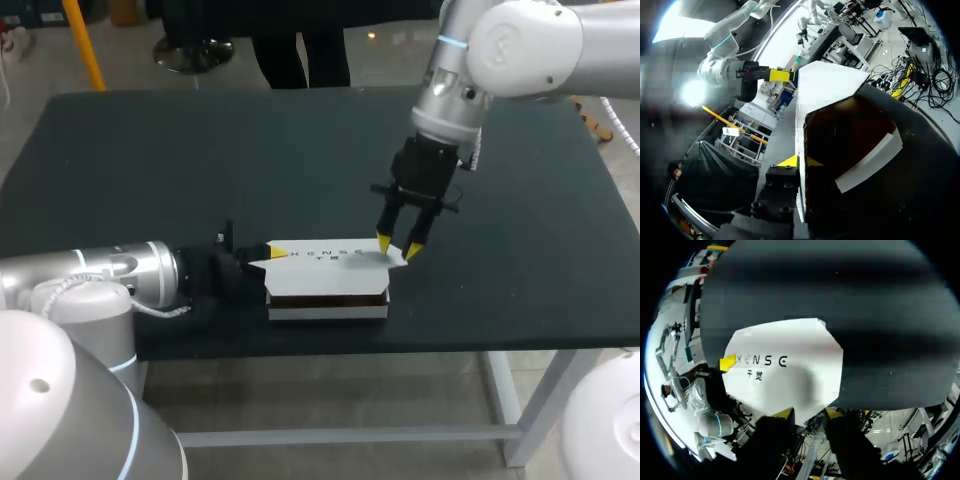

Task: Assemble the packaging by folding the flat box into shape, placing the metal phone stand inside, and closing the box properly

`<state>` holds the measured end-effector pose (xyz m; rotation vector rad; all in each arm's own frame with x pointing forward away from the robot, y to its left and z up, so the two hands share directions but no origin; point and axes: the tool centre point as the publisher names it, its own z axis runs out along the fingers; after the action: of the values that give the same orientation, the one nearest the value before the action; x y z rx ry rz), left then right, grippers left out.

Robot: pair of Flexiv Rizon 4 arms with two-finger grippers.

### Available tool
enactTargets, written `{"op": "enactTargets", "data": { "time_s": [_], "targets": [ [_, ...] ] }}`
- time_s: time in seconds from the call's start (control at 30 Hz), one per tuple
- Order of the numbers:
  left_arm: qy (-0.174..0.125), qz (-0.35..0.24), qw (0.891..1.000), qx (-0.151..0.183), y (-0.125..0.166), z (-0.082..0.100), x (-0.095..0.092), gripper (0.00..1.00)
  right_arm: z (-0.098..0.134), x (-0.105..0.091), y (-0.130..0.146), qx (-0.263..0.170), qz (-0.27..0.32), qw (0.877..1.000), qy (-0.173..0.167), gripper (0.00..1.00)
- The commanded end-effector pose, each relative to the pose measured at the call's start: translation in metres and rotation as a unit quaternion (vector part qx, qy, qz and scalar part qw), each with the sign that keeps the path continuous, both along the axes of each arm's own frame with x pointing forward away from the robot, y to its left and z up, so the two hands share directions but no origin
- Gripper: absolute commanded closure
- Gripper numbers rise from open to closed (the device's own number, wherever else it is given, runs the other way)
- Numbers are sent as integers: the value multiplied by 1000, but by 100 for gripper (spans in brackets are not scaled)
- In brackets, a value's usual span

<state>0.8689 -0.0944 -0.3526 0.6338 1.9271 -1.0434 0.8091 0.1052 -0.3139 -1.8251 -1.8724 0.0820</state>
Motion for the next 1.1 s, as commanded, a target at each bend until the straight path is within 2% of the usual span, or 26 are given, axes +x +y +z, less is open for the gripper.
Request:
{"op": "enactTargets", "data": {
  "time_s": [0.03,0.4,0.83,1.1],
  "targets": [
    [-4,-8,1000,-3,2,-4,-2,100,-8,3,1,5,3,1000,2,58],
    [-24,-22,999,-6,3,-3,-11,100,-13,4,7,9,12,1000,-9,57],
    [-25,-20,999,-10,2,-4,-14,100,-19,-5,15,20,22,998,-50,56],
    [-30,-15,999,-10,2,-6,-15,100,-20,-10,13,23,21,998,-58,57]
  ]
}}
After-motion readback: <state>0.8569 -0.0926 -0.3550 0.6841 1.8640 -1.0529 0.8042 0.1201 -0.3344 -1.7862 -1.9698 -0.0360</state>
